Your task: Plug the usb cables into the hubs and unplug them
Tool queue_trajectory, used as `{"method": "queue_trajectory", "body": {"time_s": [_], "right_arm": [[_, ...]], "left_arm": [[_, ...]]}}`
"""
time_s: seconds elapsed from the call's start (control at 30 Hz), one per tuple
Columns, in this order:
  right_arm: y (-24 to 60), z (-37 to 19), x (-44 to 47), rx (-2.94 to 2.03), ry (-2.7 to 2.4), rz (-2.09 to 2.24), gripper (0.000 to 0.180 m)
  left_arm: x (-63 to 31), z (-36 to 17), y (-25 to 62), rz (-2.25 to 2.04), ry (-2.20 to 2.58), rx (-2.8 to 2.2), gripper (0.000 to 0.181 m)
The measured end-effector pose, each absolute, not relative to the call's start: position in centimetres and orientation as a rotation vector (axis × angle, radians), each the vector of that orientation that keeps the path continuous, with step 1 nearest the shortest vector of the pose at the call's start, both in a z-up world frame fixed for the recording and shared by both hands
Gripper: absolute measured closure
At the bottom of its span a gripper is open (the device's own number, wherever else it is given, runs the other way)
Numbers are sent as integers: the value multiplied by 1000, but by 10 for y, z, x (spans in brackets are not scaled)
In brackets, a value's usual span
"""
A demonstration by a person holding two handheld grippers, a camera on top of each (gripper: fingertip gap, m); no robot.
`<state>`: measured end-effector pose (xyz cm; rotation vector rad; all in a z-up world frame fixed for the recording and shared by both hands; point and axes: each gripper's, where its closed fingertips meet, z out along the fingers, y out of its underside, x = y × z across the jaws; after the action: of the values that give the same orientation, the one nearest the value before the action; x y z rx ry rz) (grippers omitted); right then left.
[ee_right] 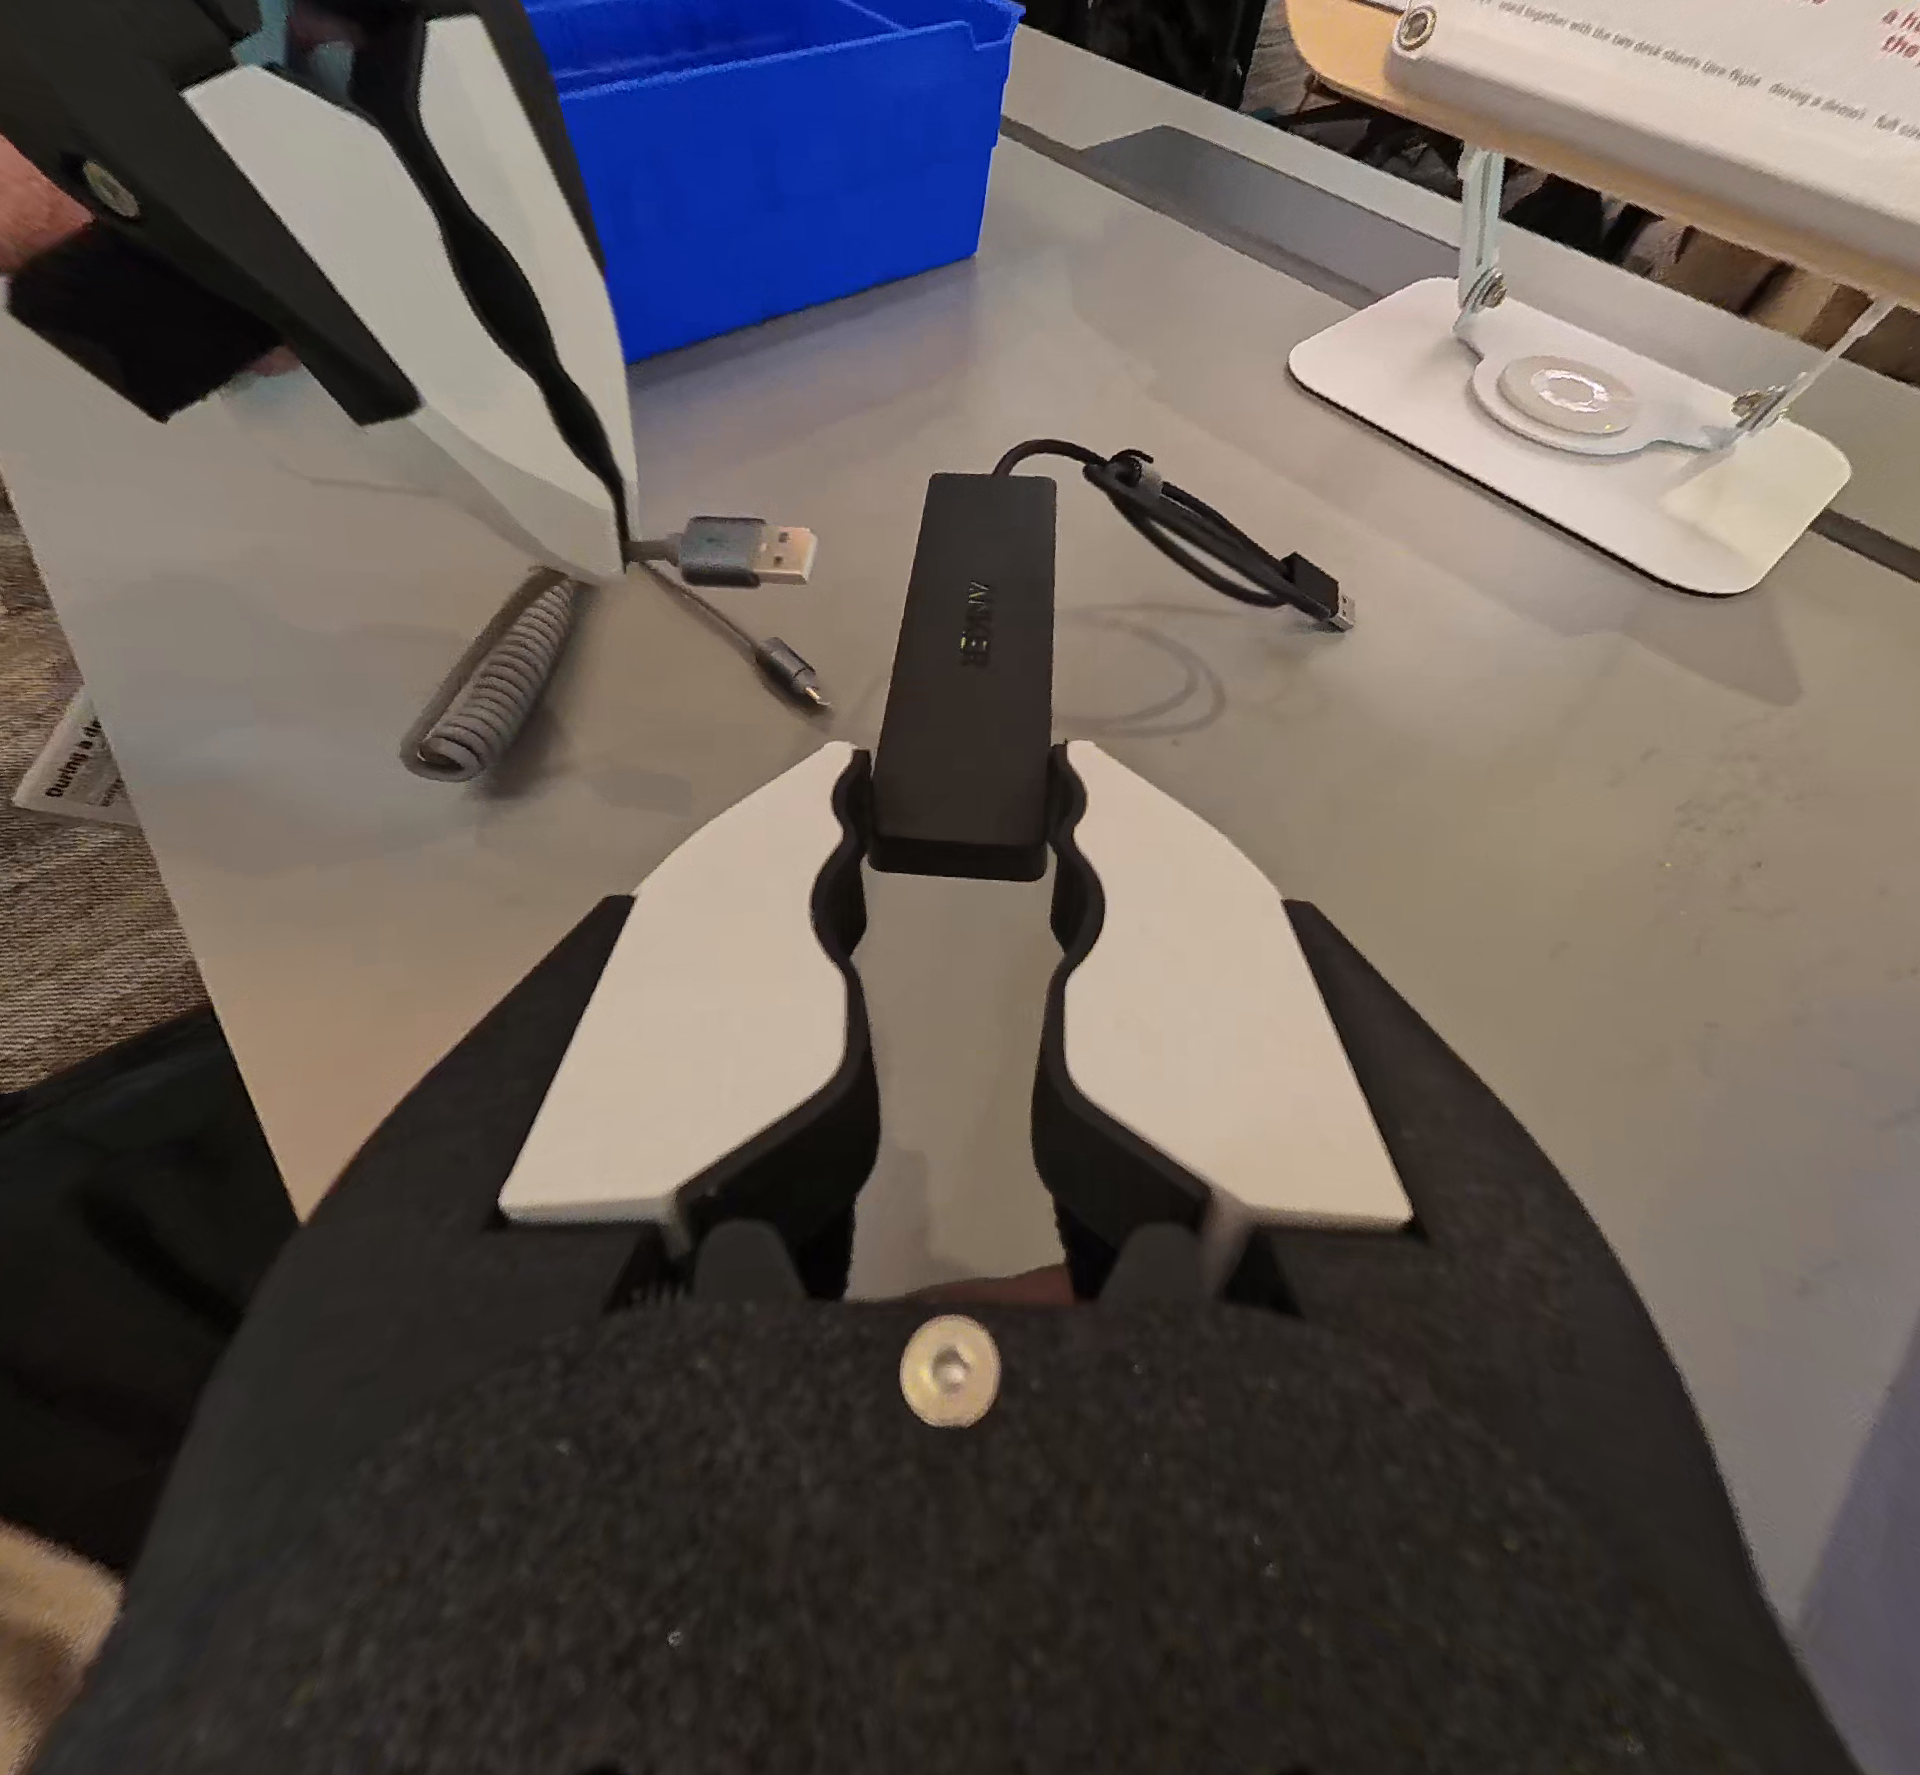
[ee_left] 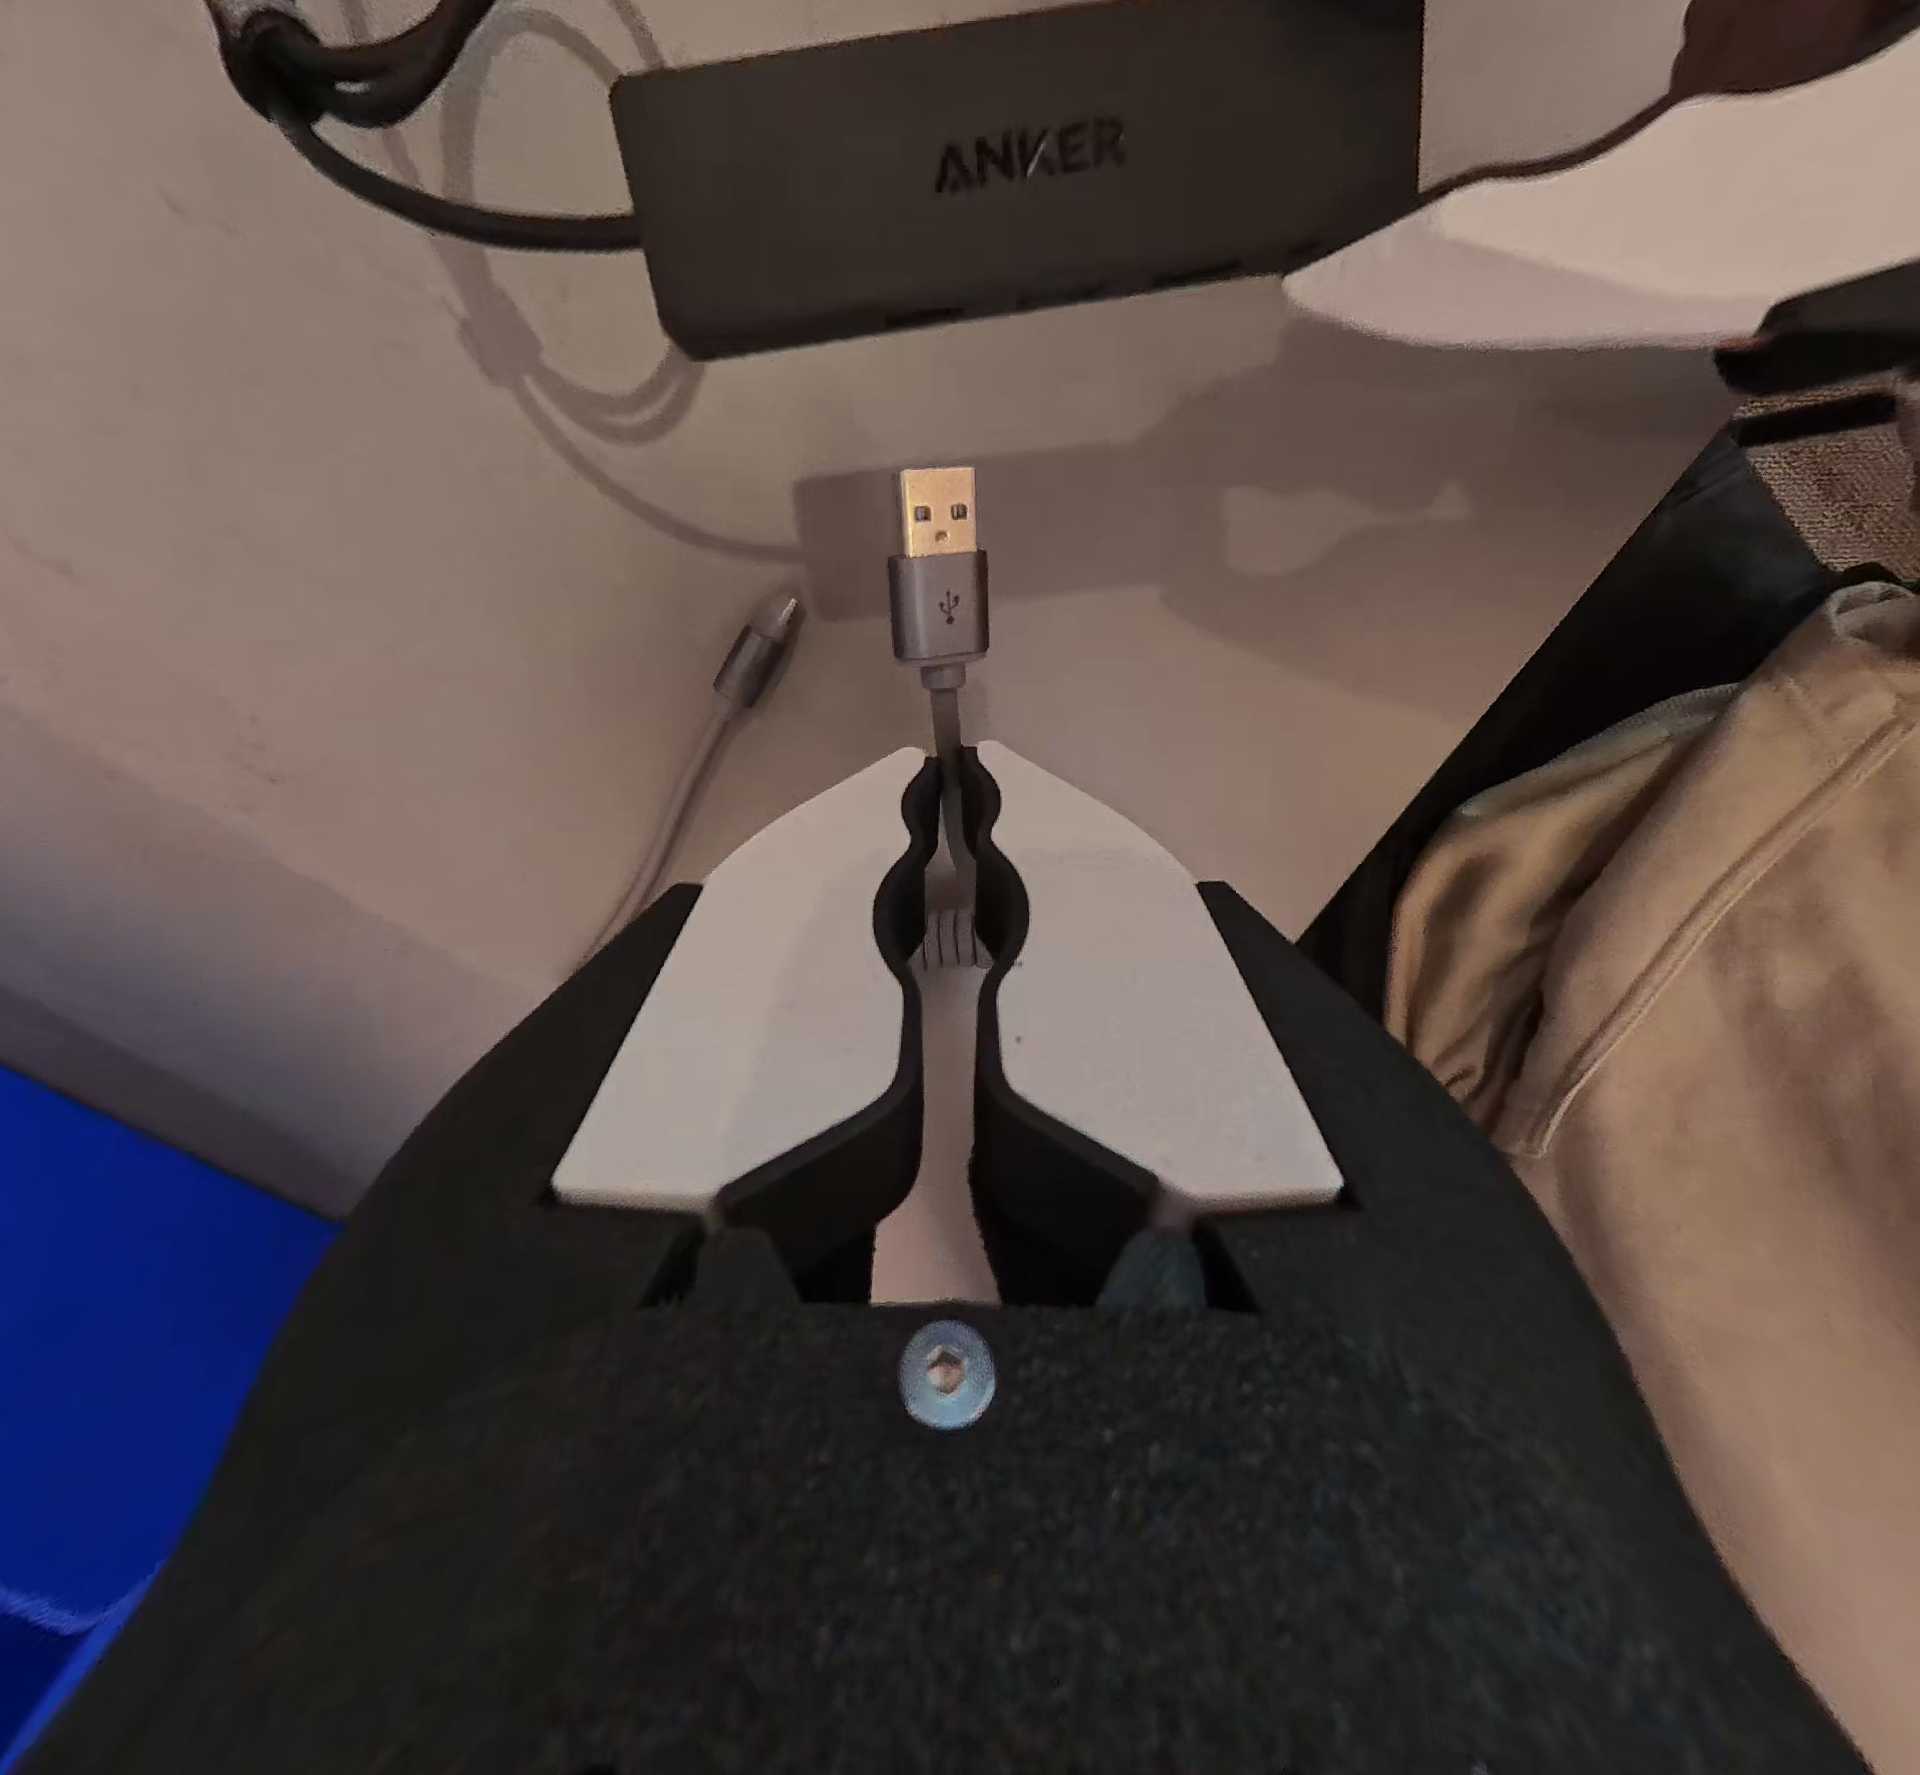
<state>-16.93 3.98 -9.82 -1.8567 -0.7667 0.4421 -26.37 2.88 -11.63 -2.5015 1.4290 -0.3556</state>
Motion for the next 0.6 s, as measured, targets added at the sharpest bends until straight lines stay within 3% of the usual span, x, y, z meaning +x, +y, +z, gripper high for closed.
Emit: {"method": "queue_trajectory", "body": {"time_s": [0.53,0.6], "right_arm": [[45,-113,-131,-1878,-721,342,147],[45,-112,-126,-1879,-715,338,147]], "left_arm": [[-243,-181,42,-460,1363,-2464,175],[-244,-189,42,-458,1318,-2449,147]]}}
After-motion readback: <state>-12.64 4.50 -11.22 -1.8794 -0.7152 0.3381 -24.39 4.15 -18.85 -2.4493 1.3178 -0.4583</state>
